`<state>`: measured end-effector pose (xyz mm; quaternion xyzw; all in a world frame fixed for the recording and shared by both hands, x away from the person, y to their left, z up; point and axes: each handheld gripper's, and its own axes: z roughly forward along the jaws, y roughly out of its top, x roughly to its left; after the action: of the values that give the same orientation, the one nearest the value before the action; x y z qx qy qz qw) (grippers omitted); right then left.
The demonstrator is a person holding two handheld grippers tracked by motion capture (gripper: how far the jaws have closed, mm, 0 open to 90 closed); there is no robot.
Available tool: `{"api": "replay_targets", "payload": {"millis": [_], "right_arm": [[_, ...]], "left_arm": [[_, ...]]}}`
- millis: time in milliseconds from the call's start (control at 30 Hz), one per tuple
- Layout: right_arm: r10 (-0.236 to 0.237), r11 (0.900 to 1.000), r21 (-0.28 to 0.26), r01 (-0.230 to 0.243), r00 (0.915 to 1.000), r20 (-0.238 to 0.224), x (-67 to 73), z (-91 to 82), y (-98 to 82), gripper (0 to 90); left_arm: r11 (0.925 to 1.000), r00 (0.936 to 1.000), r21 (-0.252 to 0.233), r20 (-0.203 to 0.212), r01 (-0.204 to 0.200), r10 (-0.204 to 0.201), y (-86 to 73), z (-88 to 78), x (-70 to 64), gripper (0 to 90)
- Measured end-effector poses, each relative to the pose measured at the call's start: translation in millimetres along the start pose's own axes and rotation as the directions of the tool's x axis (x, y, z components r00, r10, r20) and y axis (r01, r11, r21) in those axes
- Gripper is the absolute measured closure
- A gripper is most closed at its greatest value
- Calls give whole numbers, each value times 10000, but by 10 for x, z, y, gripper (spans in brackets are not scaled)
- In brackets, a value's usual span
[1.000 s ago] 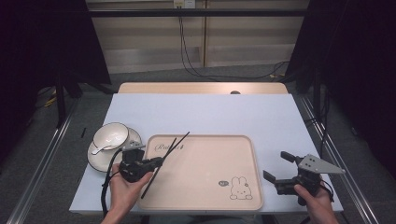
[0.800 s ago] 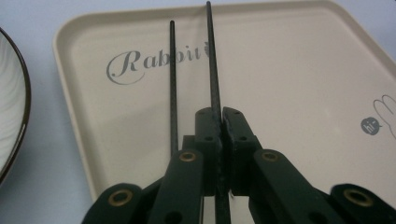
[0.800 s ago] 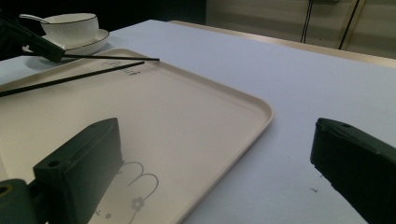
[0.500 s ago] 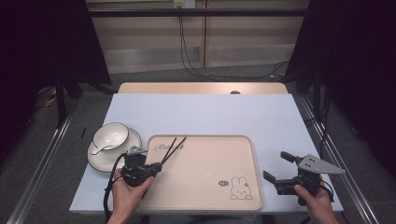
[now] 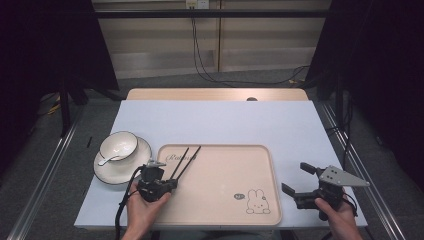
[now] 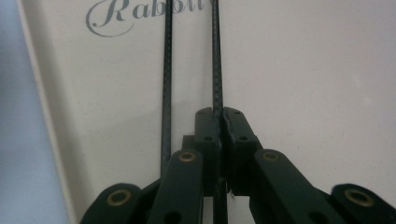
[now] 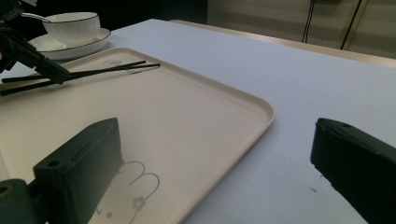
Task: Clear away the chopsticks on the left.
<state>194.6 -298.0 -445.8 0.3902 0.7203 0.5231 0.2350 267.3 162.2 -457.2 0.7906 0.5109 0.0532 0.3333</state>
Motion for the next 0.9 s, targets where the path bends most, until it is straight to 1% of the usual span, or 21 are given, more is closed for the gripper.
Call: {"api": "replay_targets", "payload": {"millis": [67, 100, 167, 200, 233, 267, 300, 433, 533, 700, 733, 833, 900], "right_arm": [[9, 10000, 6, -9, 10000, -28, 3, 2, 0, 18], [3, 10000, 9, -3, 10000, -28, 3, 2, 0, 18], [2, 10000, 11, -2, 10000, -8, 1, 2, 0, 18], [1, 10000, 12, -1, 10000, -2, 0, 2, 0, 18], [7, 10000, 10, -7, 10000, 27, -2, 2, 0, 18], [23, 10000, 17, -23, 10000, 24, -1, 2, 0, 18], [2, 10000, 7, -2, 10000, 4, -1, 5, 0, 18], [-35, 10000, -2, 35, 10000, -23, 2, 6, 0, 18], [-37, 10000, -2, 37, 10000, -29, 1, 7, 0, 18], [-35, 10000, -8, 35, 10000, -69, 4, 6, 1, 18], [-44, 10000, -1, 44, 10000, -47, 1, 6, 0, 18], [-27, 10000, -10, 27, 10000, -75, 2, 5, 1, 18], [-29, 10000, -12, 29, 10000, -75, 2, 6, 1, 18]], "left_arm": [[10000, 10000, 42, -64, 70, -70, -3, 10, 1, 846], [9999, 10000, 97, -1, 61, -61, -4, 12, 10, 845], [9999, 10000, 132, -31, 56, -55, -9, 21, 9, 847], [9998, 9999, 170, 51, 91, -92, -11, 26, 10, 846], [9998, 10000, 190, -17, 43, -43, -13, 32, 11, 846], [9997, 9999, 218, 47, 99, -100, -18, 42, 5, 846], [9997, 10000, 225, 22, 31, -32, -17, 43, 10, 847], [9998, 9999, 183, 90, 51, -53, -16, 50, 20, 845], [9999, 10000, 131, 12, -25, 25, -24, 54, 6, 843], [9999, 9999, 105, 85, -82, 81, -28, 54, 9, 826], [9999, 9998, 89, 188, -62, 60, -29, 54, 12, 806], [9999, 9994, 83, 344, -104, 101, -27, 50, 30, 801], [9998, 9988, 31, 445, -220, 218, -24, 48, 37, 729]]}}
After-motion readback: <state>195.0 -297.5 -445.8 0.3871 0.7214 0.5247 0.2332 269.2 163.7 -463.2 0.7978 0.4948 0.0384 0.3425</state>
